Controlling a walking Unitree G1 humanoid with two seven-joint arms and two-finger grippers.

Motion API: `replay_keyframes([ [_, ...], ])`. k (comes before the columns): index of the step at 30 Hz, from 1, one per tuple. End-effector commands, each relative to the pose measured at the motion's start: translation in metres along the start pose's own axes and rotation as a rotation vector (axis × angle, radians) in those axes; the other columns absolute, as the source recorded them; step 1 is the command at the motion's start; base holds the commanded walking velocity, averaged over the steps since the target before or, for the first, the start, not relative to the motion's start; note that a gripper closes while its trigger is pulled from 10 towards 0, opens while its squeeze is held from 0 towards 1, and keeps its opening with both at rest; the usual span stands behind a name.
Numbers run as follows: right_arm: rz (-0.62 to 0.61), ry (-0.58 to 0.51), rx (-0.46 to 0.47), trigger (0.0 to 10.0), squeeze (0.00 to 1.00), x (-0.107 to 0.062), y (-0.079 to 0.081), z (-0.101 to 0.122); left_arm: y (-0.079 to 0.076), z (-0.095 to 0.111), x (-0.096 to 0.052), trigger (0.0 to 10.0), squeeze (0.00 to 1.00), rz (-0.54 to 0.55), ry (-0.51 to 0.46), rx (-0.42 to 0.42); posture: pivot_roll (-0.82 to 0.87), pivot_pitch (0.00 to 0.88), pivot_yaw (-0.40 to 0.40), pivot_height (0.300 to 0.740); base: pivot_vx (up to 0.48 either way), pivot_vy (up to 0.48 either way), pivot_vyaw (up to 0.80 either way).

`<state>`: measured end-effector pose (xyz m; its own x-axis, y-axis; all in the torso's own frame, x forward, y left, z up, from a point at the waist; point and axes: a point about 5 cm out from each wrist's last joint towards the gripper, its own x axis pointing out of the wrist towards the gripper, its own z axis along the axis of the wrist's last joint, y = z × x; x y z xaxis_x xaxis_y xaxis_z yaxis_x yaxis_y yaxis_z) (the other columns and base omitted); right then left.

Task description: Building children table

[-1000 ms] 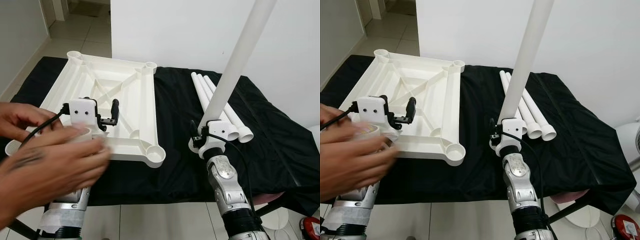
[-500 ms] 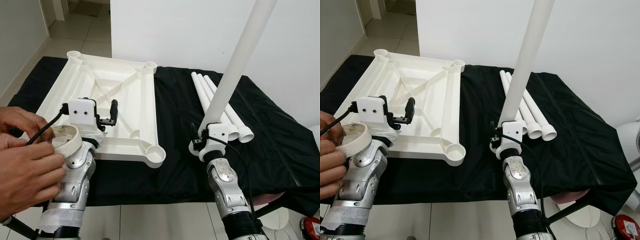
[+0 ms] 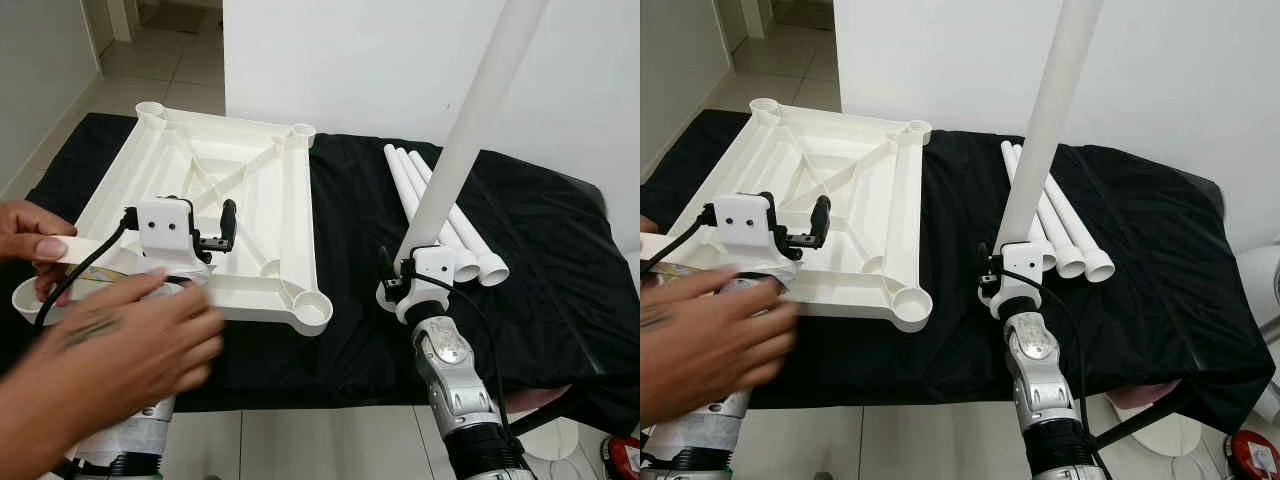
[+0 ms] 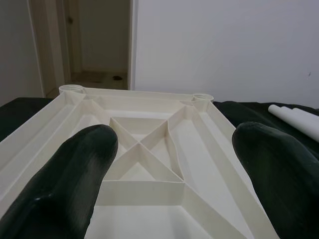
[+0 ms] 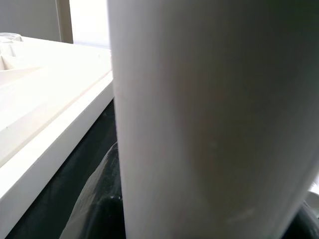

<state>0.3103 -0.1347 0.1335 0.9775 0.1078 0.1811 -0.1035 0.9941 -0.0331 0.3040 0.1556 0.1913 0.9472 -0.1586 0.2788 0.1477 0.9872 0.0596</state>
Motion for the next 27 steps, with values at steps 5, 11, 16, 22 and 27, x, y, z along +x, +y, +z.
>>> replay_keyframes([
  [5,-0.011,-0.027,0.001,10.0,0.0,0.0001,-0.0014,0.0039,-0.0098,-0.0005,0.0021,10.0,0.0,-0.058,0.007,0.005,0.05,0.0,-0.085,0.74,0.0,0.0,0.0],
  [11,-0.013,-0.028,-0.001,10.0,0.0,0.0013,-0.0022,0.004,-0.0099,-0.0003,0.0031,10.0,0.0,-0.058,0.005,0.005,0.05,0.0,-0.086,0.74,0.0,0.0,0.0],
  [16,-0.016,-0.029,0.0,10.0,0.0,0.002,-0.0026,0.0042,-0.0097,-0.0003,0.0038,10.0,0.0,-0.057,0.004,0.006,0.05,0.0,-0.085,0.74,0.0,0.0,0.0],
  [22,-0.019,-0.031,0.001,10.0,0.0,0.0024,-0.0028,0.0045,-0.0095,0.0,0.0044,10.0,0.0,-0.056,0.002,0.005,0.05,0.0,-0.086,0.74,0.0,0.0,0.0],
  [27,-0.023,-0.03,0.001,10.0,0.0,0.0025,-0.0035,0.0044,-0.0094,0.0003,0.0046,10.0,0.0,-0.054,0.0,0.004,0.05,0.0,-0.085,0.74,0.0,0.0,0.0],
])
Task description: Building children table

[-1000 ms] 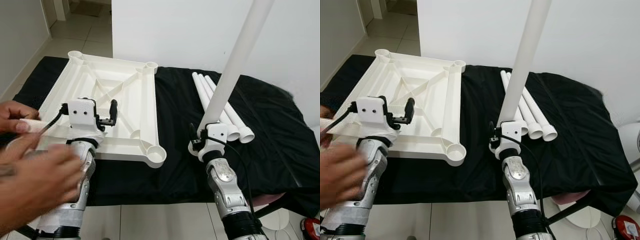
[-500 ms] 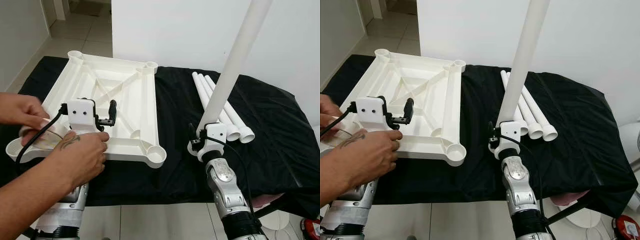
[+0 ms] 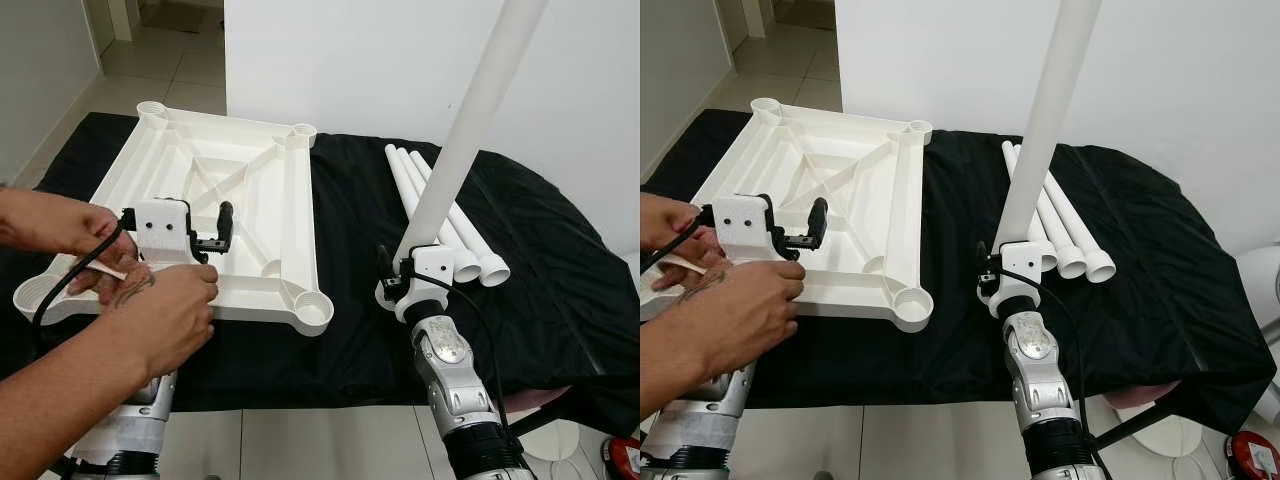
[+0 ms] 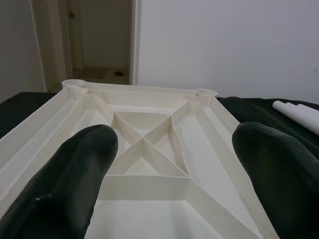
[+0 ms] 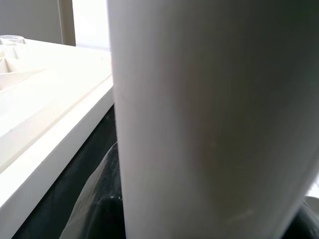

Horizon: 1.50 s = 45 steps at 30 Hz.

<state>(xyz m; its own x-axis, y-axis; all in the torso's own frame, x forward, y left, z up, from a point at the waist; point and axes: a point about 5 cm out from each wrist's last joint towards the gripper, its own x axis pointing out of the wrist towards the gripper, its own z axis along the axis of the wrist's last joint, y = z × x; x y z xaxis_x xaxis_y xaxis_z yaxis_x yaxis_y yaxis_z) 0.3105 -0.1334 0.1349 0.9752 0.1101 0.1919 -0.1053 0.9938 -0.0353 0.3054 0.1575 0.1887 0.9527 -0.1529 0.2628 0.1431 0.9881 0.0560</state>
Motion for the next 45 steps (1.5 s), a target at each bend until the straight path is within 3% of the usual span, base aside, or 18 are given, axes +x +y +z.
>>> replay_keyframes([
  [1,-0.026,-0.019,0.004,10.0,0.0,0.002,-0.005,0.003,-0.011,0.003,0.004,10.0,0.0,-0.059,-0.018,0.007,0.05,0.0,-0.085,0.74,0.0,0.0,0.0],
  [45,-0.009,-0.021,0.018,10.0,0.0,0.006,0.003,0.004,-0.012,0.005,0.007,10.0,0.0,-0.052,-0.022,0.006,0.05,0.0,-0.09,0.74,0.0,0.0,0.0],
])
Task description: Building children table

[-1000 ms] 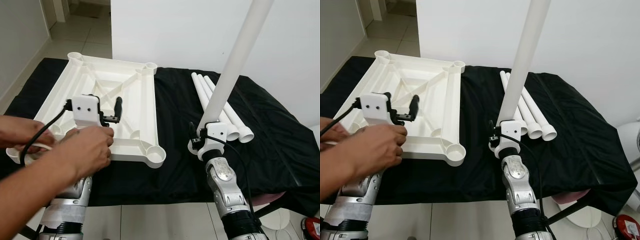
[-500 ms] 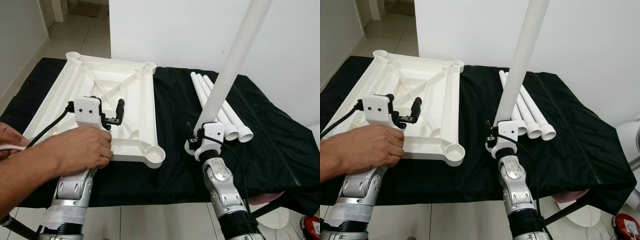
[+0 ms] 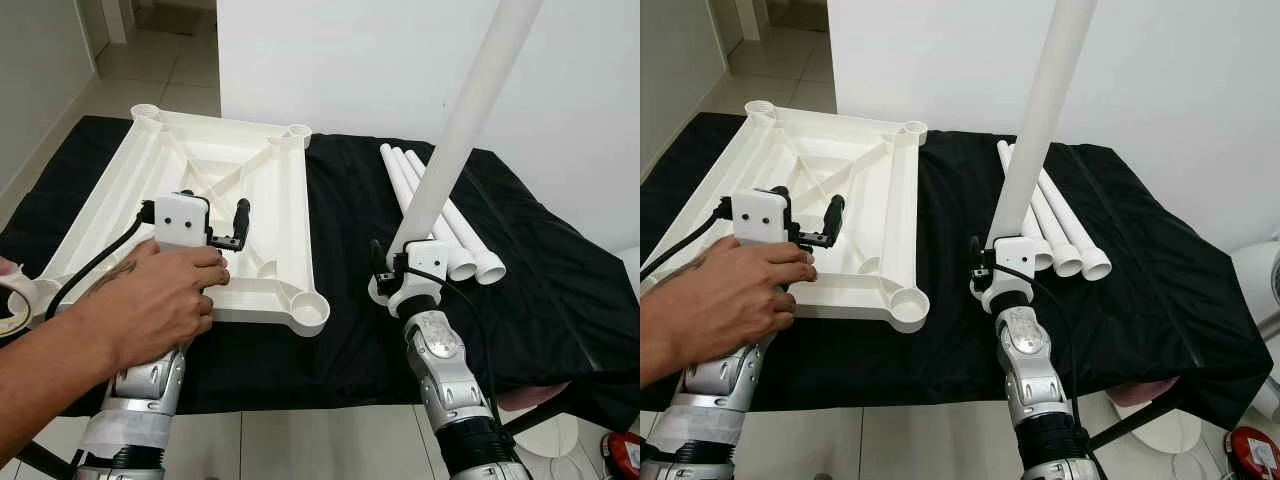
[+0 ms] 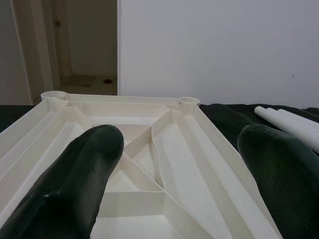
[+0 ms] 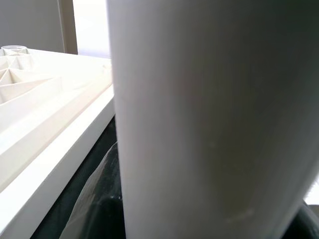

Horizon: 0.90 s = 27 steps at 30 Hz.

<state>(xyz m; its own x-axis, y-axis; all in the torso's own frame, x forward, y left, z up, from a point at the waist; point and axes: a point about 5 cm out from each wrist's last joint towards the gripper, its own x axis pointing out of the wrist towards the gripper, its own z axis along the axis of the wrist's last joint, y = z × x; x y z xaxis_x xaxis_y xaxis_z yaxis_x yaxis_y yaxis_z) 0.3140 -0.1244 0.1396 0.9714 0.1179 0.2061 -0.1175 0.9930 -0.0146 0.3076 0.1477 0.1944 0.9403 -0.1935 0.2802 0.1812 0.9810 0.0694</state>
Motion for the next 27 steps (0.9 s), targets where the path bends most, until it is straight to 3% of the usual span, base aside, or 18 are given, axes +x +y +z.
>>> replay_keyframes([
  [1,-0.018,-0.007,-0.007,10.0,0.0,0.0003,-0.0062,0.0003,-0.0027,-0.0002,0.001,10.0,0.0,-0.011,-0.002,0.004,0.05,0.0,-0.09,0.74,0.0,0.0,0.0],
  [27,-0.014,-0.01,-0.004,10.0,0.0,0.0015,-0.0039,-0.0002,-0.0012,0.0007,-0.0003,10.0,0.0,-0.018,-0.002,0.015,0.07,0.0,-0.09,0.74,0.0,0.0,0.0],
])
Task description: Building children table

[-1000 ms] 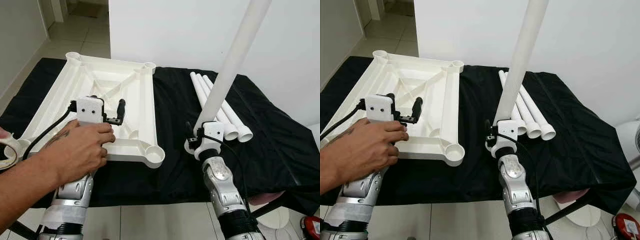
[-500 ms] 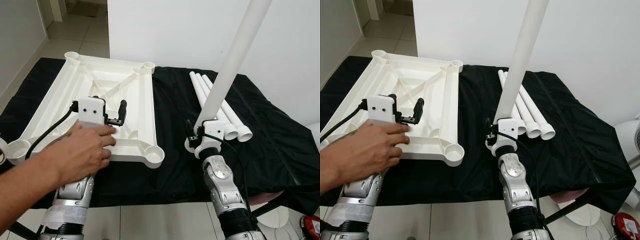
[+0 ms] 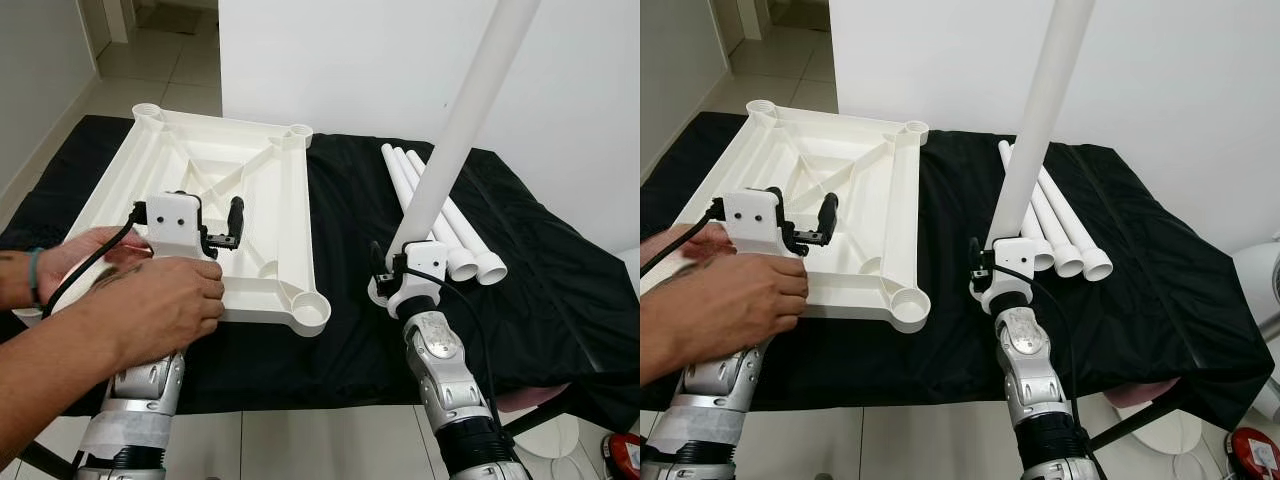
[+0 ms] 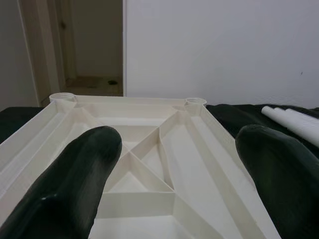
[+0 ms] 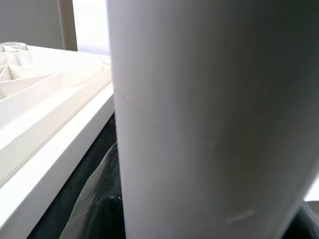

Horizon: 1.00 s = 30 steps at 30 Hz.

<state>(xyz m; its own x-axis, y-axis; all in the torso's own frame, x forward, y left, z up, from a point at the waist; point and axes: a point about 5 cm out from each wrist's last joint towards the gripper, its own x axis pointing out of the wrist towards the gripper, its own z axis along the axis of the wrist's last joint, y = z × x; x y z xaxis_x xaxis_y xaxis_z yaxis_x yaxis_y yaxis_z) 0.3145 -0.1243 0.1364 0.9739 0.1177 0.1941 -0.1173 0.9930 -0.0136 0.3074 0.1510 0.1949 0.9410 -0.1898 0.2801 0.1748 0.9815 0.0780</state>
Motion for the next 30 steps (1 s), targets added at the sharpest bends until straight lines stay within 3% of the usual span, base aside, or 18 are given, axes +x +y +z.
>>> replay_keyframes([
  [1,-0.014,-0.023,-0.004,10.0,0.0,0.0015,-0.004,0.0031,-0.004,0.0004,0.0005,10.0,0.0,-0.021,-0.003,0.005,0.07,0.0,-0.09,0.74,0.0,0.0,0.0],
  [30,-0.014,-0.025,-0.004,10.0,0.0,0.0026,-0.0048,0.0034,-0.0032,0.0011,-0.0001,10.0,0.0,-0.014,-0.005,0.006,0.07,0.0,-0.093,0.74,0.0,0.0,0.0],
])
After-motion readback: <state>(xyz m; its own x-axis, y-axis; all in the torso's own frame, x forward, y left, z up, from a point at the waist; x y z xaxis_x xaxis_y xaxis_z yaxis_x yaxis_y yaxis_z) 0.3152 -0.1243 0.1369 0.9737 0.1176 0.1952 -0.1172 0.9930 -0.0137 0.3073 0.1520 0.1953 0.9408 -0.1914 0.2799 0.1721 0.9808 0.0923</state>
